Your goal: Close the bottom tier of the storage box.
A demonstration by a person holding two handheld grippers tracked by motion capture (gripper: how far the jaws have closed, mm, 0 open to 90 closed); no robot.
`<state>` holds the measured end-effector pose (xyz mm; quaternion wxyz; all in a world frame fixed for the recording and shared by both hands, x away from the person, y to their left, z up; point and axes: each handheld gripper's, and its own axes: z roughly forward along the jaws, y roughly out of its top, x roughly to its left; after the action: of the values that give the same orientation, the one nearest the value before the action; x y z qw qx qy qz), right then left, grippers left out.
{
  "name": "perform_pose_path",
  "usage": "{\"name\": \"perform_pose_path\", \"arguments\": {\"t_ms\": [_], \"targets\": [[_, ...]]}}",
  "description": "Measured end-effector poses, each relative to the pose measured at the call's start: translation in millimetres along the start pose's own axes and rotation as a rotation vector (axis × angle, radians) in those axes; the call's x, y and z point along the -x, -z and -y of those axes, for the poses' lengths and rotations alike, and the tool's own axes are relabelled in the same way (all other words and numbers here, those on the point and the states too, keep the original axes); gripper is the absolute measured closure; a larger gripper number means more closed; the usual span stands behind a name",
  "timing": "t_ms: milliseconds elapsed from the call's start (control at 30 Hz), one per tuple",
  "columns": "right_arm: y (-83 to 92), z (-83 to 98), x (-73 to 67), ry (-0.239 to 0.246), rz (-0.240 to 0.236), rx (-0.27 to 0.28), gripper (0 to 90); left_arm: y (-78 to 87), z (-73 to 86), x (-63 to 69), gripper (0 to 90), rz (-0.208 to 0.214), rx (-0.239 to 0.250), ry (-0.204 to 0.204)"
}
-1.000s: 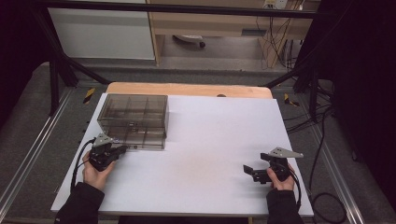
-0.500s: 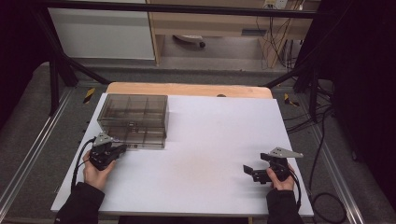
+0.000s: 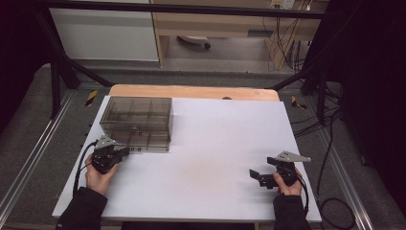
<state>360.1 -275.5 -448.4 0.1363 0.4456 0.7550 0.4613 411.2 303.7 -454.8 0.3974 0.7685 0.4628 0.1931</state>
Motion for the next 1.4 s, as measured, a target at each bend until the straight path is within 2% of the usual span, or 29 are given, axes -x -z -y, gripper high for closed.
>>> {"name": "perform_pose_path", "arguments": {"t_ms": [1400], "targets": [[0.1, 0.0, 0.0, -0.002, 0.000, 0.000, 1.8, -8.2, -7.1, -5.6, 90.0, -0.010, 0.005, 0.001]]}}
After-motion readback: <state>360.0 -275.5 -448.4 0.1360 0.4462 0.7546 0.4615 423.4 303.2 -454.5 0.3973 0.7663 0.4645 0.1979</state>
